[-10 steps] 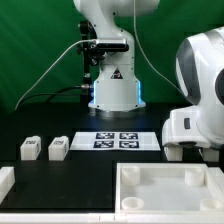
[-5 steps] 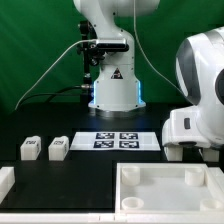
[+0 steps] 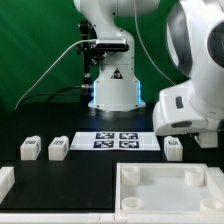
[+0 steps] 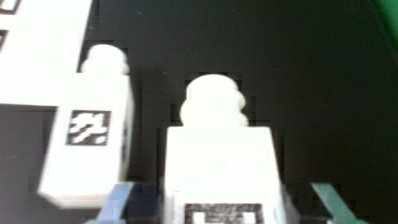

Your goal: Assemble one leg

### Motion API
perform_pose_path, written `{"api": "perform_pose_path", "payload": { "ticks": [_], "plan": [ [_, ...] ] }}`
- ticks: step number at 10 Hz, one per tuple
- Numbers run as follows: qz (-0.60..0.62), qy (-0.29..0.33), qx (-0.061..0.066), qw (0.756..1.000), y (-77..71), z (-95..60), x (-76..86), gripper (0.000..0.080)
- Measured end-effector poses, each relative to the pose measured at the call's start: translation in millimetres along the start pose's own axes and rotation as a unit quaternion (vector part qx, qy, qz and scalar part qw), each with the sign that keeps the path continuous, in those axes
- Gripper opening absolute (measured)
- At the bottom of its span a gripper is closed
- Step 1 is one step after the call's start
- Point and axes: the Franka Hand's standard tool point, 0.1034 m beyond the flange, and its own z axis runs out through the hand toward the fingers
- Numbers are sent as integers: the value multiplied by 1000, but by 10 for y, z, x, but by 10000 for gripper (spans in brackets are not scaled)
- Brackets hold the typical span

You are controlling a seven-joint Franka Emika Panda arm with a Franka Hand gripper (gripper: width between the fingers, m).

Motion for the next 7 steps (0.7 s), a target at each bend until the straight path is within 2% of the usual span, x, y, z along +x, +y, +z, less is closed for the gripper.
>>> {"api": "perform_pose_path", "payload": {
  "ticks": [1, 2, 3, 5, 6, 7],
  "plan": [
    [-2, 50, 2, 999, 11, -246, 4, 288],
    [-9, 131, -2, 991, 49, -462, -69, 288],
    [-9, 178, -5, 984, 78, -495, -156, 288],
    [-11, 272, -7, 962, 78, -523, -61, 288],
    [-41, 318, -17, 947, 126, -605, -18, 288],
    [-64, 364, -24, 929, 269, -900, 116, 288]
  ]
}}
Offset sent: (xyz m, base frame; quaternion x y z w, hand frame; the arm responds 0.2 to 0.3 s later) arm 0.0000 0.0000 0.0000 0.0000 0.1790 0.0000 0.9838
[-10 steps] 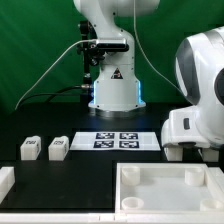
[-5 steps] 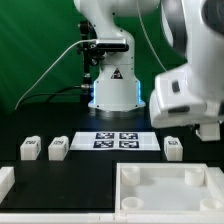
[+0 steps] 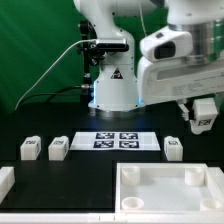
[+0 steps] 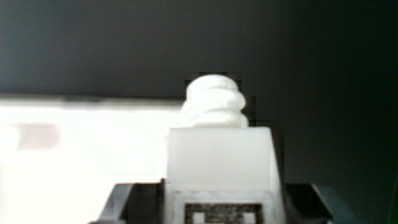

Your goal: Assemble one leg

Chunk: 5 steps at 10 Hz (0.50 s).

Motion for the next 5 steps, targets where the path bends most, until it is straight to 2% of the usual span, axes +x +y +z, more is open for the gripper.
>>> {"api": "perform_pose_path", "payload": {
  "ticks": [1, 3, 5],
  "plan": [
    [-8, 64, -6, 998, 100, -141, 281, 288],
    [-35, 199, -22, 979, 116, -296, 652, 288],
    [-33, 284, -38, 957, 199, -251, 561, 288]
  ]
}}
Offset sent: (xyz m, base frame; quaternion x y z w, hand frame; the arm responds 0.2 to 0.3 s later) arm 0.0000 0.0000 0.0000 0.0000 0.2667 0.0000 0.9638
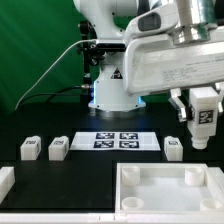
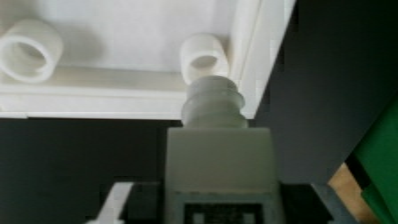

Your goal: Assemble one leg

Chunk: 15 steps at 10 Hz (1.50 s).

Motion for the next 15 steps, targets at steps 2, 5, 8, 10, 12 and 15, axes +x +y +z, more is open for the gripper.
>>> {"api": "perform_pose_path", "payload": {
  "ticks": [2, 5, 8, 10, 12, 15],
  "plan": [
    [0, 17, -4, 1000, 19, 72, -80, 288],
    [1, 25, -5, 1000, 125, 321, 186, 289],
    [4, 32, 1, 999, 69, 520, 317, 289],
    [5, 30, 1, 1000, 62, 657, 205, 289],
    [5, 23, 2, 1000, 41, 746, 102, 290],
    [2, 21, 4, 1000, -24, 817, 22, 290]
  ]
}}
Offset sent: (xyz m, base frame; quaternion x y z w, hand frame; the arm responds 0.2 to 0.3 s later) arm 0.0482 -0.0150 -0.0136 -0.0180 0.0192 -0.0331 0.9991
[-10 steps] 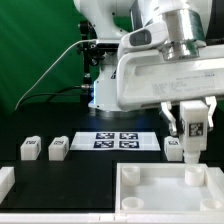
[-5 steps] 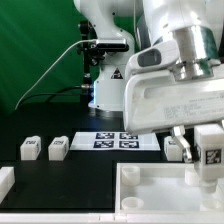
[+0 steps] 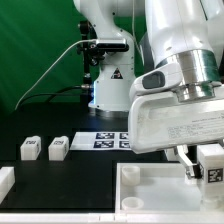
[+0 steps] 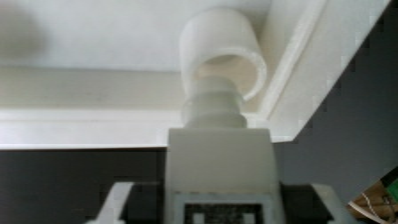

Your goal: Assemble one leg

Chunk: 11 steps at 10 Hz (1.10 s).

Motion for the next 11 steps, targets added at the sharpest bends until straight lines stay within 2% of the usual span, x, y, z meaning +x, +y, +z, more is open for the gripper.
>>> {"api": "perform_pose_path", "payload": {
  "ticks": [11],
  "plan": [
    [-6, 17, -1, 1000, -61, -36, -42, 290]
  ]
}}
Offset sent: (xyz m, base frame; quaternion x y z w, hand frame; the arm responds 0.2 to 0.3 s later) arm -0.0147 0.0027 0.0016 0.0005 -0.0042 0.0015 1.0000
